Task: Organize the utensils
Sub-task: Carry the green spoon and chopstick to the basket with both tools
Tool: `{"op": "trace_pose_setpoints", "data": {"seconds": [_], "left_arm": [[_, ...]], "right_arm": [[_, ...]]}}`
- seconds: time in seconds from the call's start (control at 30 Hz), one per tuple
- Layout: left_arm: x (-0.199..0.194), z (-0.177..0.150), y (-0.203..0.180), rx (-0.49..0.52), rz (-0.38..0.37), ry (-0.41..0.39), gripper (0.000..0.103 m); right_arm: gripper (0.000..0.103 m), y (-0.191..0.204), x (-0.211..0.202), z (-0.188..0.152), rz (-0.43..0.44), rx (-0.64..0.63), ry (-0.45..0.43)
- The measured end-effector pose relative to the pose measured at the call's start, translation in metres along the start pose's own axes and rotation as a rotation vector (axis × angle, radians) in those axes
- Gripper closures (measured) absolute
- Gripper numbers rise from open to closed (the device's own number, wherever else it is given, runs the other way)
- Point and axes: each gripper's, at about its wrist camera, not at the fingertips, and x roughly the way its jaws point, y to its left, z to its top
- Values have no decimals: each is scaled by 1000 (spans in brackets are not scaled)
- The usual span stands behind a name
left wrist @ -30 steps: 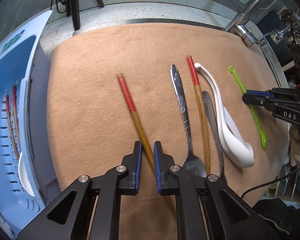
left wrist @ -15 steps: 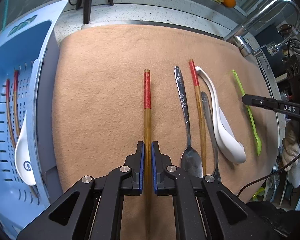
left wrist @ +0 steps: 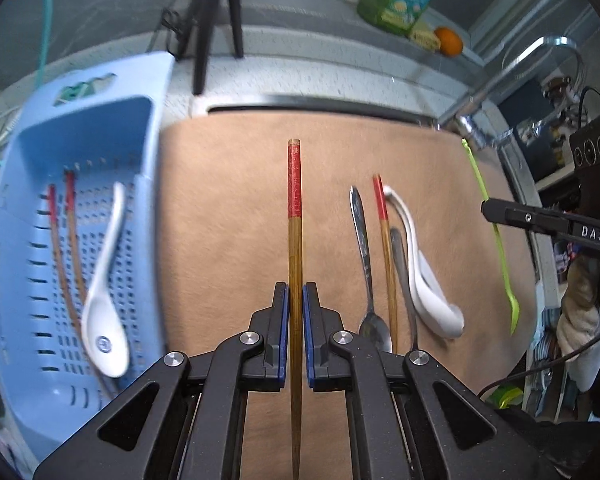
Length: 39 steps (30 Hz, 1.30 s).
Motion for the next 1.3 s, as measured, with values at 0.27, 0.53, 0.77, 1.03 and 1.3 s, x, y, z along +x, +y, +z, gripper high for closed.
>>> {"op": "trace_pose_setpoints", "data": {"seconds": [0.27, 0.53, 0.77, 1.03, 1.3], "left_arm": [[-37, 10, 38, -38, 26, -78, 98], [-52, 12, 80, -100, 61, -112, 98], [-54, 14, 112, -141, 77, -121, 98], [-47, 20, 141, -194, 75, -121, 98], [-26, 25, 159, -244, 59, -89, 98]], "right_arm": [[96, 64, 17, 27, 66, -83, -20], [96, 127, 55, 44, 109, -142, 0], [96, 172, 91, 55, 131, -172, 27], [96, 204, 132, 61, 127, -177, 55], [96, 216, 181, 63, 87, -159, 106]]}}
